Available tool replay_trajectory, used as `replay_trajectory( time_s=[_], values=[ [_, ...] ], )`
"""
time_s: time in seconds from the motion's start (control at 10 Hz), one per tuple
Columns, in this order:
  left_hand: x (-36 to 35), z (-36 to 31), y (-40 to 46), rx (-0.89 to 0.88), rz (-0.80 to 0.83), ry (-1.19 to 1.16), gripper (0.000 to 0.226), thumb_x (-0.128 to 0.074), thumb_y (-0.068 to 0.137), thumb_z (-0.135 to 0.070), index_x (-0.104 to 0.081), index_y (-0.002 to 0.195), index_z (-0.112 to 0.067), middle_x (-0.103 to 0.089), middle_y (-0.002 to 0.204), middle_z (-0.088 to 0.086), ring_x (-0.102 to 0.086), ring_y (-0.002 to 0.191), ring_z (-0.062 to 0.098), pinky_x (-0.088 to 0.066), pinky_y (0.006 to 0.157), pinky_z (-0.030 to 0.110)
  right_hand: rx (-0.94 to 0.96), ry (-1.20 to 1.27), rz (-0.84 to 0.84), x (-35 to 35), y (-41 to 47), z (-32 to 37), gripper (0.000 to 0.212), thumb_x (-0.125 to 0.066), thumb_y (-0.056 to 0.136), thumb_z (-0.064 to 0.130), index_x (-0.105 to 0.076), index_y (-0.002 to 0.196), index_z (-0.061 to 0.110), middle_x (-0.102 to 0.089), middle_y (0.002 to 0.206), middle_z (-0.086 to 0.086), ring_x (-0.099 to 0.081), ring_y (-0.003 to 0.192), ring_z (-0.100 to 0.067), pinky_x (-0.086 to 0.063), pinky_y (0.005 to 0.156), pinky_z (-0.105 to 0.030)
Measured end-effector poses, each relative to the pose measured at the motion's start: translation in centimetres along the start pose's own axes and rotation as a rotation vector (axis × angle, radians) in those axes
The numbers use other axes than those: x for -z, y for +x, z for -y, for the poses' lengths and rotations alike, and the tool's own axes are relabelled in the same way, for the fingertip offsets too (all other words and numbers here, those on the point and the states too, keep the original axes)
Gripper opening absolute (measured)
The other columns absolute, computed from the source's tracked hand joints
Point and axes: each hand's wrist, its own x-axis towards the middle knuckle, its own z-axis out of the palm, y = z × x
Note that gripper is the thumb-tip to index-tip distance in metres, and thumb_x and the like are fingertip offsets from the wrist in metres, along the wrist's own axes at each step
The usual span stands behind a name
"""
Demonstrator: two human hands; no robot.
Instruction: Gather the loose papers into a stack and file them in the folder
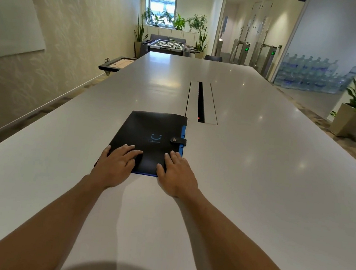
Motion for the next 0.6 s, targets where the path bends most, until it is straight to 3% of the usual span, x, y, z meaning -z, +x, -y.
replay_trajectory(
  time_s=[0.1, 0.2, 0.3, 0.4, 0.5, 0.6],
  values=[
    [0.2, 0.0, 0.2, -0.005, 0.011, -0.011, 0.043, -0.027, 0.101, -0.03, -0.039, 0.142, -0.034, -0.034, 0.153, -0.005, -0.022, 0.144, 0.013, -0.007, 0.117, 0.046, -0.011, -0.018, 0.023, 0.1, -0.1, 0.1, 0.068, -0.018, 0.097, 0.054, -0.019, 0.151, 0.013, -0.017, 0.161, -0.009, -0.009, 0.148, -0.023, -0.009, 0.119, -0.039],
    [0.4, -0.4, -0.2, 0.005, -0.123, -0.033, 0.039, -0.034, 0.1, -0.03, -0.049, 0.136, -0.025, -0.044, 0.148, 0.0, -0.031, 0.141, 0.017, -0.012, 0.116, 0.044, -0.017, 0.048, -0.009, 0.6, -0.7, 0.2, 0.074, -0.019, 0.095, 0.06, -0.019, 0.151, 0.012, -0.019, 0.16, -0.008, -0.009, 0.148, -0.021, -0.009, 0.118, -0.036],
    [1.0, -1.3, -1.3, -0.011, -0.283, -0.063, 0.034, -0.04, 0.099, -0.026, -0.057, 0.128, -0.016, -0.054, 0.138, 0.007, -0.04, 0.136, 0.023, -0.015, 0.115, 0.042, -0.033, 0.141, -0.137, 1.9, -2.4, 0.3, 0.074, -0.022, 0.094, 0.061, -0.031, 0.147, 0.01, -0.036, 0.153, -0.009, -0.024, 0.144, -0.023, -0.02, 0.115, -0.035],
    [1.2, -3.0, -3.2, -0.047, -0.273, -0.104, 0.032, -0.042, 0.098, -0.02, -0.059, 0.125, -0.014, -0.055, 0.136, 0.007, -0.04, 0.136, 0.022, -0.015, 0.117, 0.043, -0.045, 0.107, -0.248, 3.7, -4.6, -0.8, 0.065, -0.027, 0.094, 0.057, -0.052, 0.129, 0.008, -0.059, 0.127, -0.011, -0.051, 0.119, -0.028, -0.038, 0.1, -0.034],
    [1.5, -5.7, -5.5, -0.038, -0.243, -0.136, 0.036, -0.038, 0.099, -0.025, -0.057, 0.127, -0.014, -0.054, 0.138, 0.006, -0.037, 0.138, 0.021, -0.015, 0.117, 0.046, -0.053, -0.004, -0.256, 5.6, -7.6, -2.1, 0.069, -0.026, 0.095, 0.057, -0.051, 0.132, 0.004, -0.058, 0.132, -0.014, -0.049, 0.124, -0.028, -0.034, 0.107, -0.037],
    [1.9, -8.3, -7.1, -0.018, -0.232, -0.155, 0.039, -0.036, 0.1, -0.029, -0.055, 0.131, -0.015, -0.052, 0.14, 0.005, -0.034, 0.139, 0.019, -0.015, 0.118, 0.047, -0.121, -0.04, -0.221, 6.7, -10.3, -4.0, 0.073, -0.023, 0.095, 0.059, -0.039, 0.142, 0.005, -0.044, 0.147, -0.014, -0.036, 0.138, -0.026, -0.023, 0.115, -0.038]
  ],
)
